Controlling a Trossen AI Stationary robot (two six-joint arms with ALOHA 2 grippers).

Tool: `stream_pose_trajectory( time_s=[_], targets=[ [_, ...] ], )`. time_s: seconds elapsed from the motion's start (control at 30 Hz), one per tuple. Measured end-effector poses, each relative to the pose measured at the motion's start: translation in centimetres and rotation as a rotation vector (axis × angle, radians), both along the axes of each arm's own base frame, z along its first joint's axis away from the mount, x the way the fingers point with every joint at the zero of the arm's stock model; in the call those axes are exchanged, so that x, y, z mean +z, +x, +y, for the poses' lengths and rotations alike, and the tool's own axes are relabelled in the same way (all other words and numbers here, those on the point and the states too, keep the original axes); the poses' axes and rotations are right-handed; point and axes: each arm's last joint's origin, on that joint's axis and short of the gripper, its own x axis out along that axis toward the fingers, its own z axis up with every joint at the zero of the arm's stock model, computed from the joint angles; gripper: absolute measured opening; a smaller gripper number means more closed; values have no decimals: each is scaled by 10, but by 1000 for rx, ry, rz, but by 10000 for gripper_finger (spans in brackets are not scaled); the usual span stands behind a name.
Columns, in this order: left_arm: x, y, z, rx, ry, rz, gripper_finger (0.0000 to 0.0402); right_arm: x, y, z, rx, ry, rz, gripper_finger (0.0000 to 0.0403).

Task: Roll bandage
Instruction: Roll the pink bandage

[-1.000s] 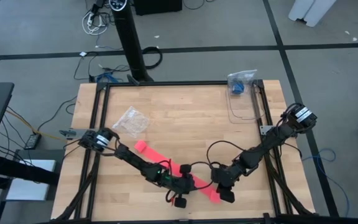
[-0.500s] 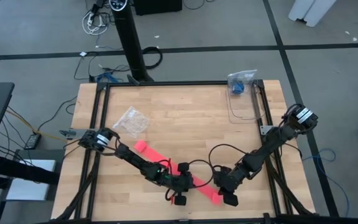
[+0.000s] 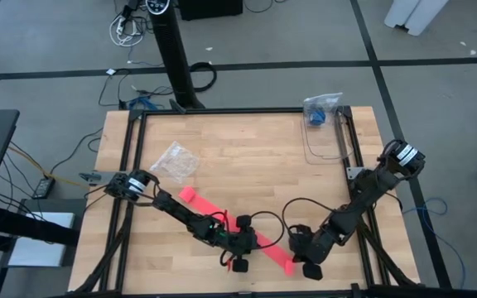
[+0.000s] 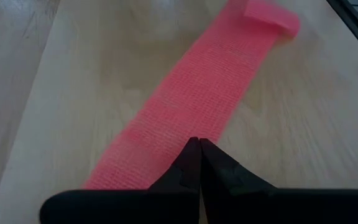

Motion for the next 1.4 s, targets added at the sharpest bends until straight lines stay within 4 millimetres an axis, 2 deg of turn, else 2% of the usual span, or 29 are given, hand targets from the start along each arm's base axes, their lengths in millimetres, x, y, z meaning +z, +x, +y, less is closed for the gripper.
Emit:
stream_pose_trajectory(
  time_s=[0.27, 0.63, 0.9, 1.07, 1.2, 1.4],
  targets=[
    [0, 1, 2, 6, 1, 0, 5, 0, -11, 11, 40, -3, -10, 8],
    [-1, 1, 2, 6, 2, 0, 5, 9, -10, 17, 81, -33, -19, 8],
    [-1, 1, 2, 6, 3, 1, 5, 14, -13, 17, 72, -106, 83, 8],
    [-1, 1, 2, 7, 3, 2, 5, 13, -18, 20, 37, -83, 136, 11],
    [-1, 1, 2, 7, 3, 1, 5, 13, -20, 20, -22, -54, 183, 32],
    [-1, 1, 2, 10, -1, 2, 5, 12, -18, 16, -61, -17, 258, 96]
  ],
)
